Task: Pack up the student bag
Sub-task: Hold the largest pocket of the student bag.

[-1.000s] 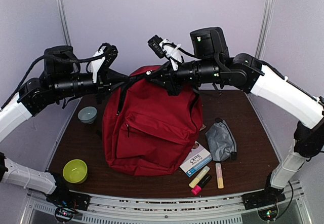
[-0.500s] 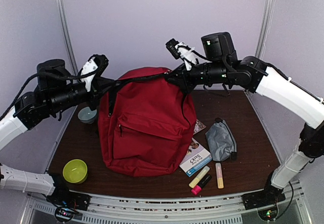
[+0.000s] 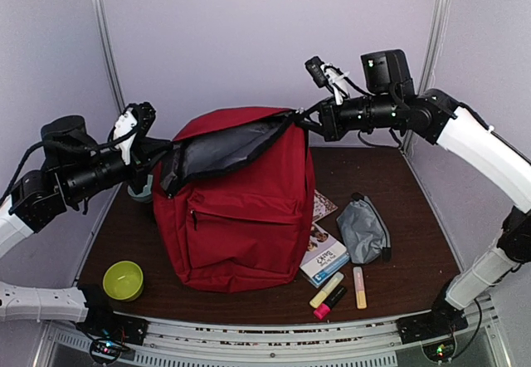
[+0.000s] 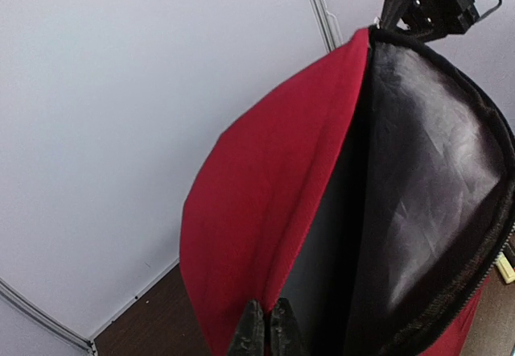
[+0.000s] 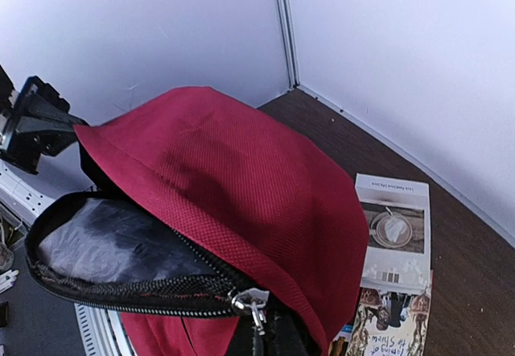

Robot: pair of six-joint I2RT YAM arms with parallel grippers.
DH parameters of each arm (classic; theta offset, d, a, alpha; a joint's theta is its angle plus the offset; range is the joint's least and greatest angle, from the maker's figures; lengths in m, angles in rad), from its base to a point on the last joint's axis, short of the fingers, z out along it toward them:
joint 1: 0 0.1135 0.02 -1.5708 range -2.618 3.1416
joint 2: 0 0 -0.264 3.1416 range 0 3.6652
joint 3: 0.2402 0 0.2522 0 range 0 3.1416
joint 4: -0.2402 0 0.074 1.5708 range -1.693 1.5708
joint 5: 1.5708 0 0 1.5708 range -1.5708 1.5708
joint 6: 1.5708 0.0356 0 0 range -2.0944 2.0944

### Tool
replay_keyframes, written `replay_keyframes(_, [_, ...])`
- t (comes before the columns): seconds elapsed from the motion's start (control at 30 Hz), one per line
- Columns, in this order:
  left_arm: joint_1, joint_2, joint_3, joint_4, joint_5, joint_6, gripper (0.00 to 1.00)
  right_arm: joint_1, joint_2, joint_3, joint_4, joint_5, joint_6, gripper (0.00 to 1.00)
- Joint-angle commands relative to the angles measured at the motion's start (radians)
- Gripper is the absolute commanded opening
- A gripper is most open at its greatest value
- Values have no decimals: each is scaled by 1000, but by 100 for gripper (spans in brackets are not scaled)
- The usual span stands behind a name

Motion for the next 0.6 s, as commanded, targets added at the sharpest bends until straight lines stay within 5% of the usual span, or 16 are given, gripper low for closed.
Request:
replay_keyframes(0.0, [13,-15,-3,-6,61,-19,0,50,38,202,32,-42,-46,0])
replay_keyframes(0.03, [13,-6,17,-7,61,-9,3,75,62,237,13,-51,-75,0])
replay_keyframes(0.1, [12,24,62,-9,54,19,37,118,95,301,-15,-71,-124,0])
replay_keyframes(0.17, [10,61,116,-9,41,48,58,146,114,334,-24,-93,-171,0])
replay_keyframes(0.33, [9,171,242,-4,-38,110,67,167,139,342,5,-167,-210,0])
replay_keyframes(0.57, [-7,307,321,-46,229,163,96,171,159,342,21,-196,-204,0])
